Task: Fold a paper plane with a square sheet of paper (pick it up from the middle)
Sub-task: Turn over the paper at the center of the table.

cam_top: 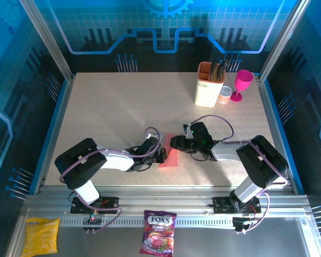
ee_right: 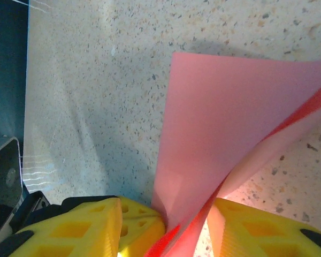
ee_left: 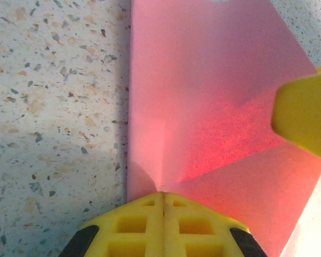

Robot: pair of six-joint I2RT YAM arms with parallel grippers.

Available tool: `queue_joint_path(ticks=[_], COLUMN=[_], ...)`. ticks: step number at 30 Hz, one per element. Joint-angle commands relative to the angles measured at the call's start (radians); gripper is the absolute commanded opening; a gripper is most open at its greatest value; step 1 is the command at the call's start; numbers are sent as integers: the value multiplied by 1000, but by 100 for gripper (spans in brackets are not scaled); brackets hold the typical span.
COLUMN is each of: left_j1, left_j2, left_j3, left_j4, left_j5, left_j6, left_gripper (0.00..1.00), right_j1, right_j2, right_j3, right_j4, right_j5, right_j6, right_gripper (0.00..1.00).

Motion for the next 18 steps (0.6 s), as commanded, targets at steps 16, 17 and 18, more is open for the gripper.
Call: queue_joint_path(ticks=[16, 17, 18], left_j1=[18, 29, 43], left_j2=[-48, -80, -116], left_j3=[9, 1, -9], left_j4=[-175, -178, -183], left_j5=[-15, -20, -20], left_j6=[-10, -21, -34], left_gripper=[0, 0, 0], right_j1=[5, 5, 6], right_j2=[-146, -184, -225], right_j3=[-97, -85, -62], right_j4=[-45, -96, -178], right_j5=[-13, 6, 37], right_j6=[11, 5, -8], right_gripper=[0, 0, 0])
